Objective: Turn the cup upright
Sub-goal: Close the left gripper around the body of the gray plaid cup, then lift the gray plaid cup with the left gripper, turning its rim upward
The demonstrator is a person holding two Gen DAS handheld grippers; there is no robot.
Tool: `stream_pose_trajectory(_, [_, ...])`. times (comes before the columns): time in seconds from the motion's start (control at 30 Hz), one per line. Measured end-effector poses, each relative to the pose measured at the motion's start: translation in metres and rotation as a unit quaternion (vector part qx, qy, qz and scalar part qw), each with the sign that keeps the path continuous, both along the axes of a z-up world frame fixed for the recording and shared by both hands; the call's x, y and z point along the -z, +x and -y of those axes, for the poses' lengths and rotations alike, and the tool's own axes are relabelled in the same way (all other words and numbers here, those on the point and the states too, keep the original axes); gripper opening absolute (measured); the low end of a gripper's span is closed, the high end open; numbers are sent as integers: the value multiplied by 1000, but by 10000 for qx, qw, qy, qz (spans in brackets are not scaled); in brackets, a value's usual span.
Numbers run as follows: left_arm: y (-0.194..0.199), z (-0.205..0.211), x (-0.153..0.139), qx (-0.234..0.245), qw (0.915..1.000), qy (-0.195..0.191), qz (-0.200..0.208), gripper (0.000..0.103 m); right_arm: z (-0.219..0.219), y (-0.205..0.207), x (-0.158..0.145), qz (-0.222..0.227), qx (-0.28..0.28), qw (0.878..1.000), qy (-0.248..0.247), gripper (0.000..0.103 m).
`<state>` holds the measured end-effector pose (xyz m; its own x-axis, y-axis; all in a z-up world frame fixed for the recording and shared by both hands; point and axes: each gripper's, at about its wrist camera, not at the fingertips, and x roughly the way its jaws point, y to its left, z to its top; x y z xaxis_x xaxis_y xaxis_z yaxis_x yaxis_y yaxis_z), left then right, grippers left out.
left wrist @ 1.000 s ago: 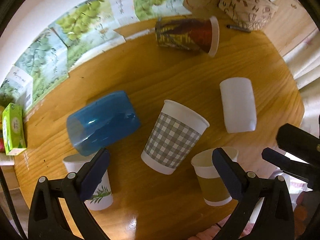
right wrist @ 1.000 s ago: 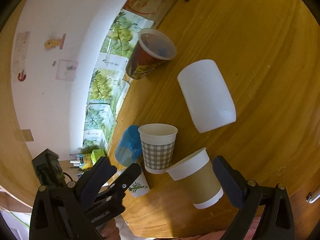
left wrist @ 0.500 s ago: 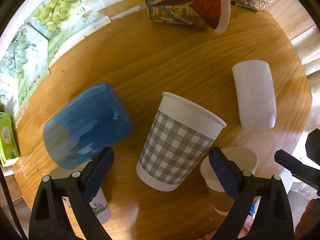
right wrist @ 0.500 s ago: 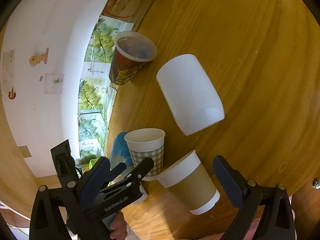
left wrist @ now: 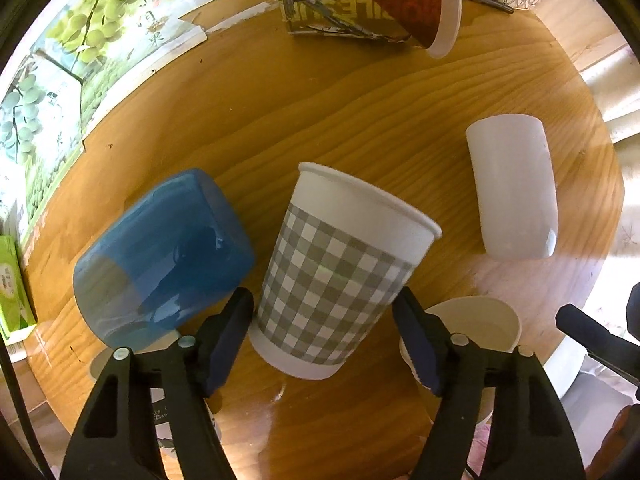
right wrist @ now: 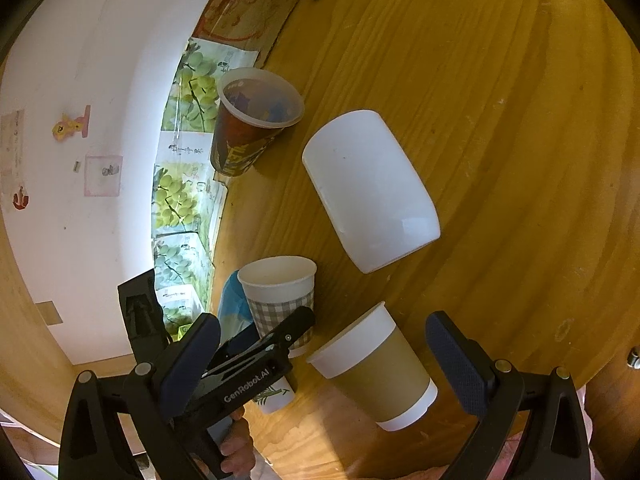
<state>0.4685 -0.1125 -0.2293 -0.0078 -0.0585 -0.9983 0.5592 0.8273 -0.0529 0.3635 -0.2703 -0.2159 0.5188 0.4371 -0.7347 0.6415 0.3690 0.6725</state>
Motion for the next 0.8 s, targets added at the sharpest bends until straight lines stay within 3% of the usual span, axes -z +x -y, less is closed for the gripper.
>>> stream_pose_trajectory(0.27, [-1,-3,-14,-238,9995,-160,-106,68,1,-8,-4,38,-4,10000,-17,103])
stream_pose_trajectory(0.8, [-41,-42,-58,-782,9945,-627,315,67,-1,-29,-28,331,-378,9985,-207,103])
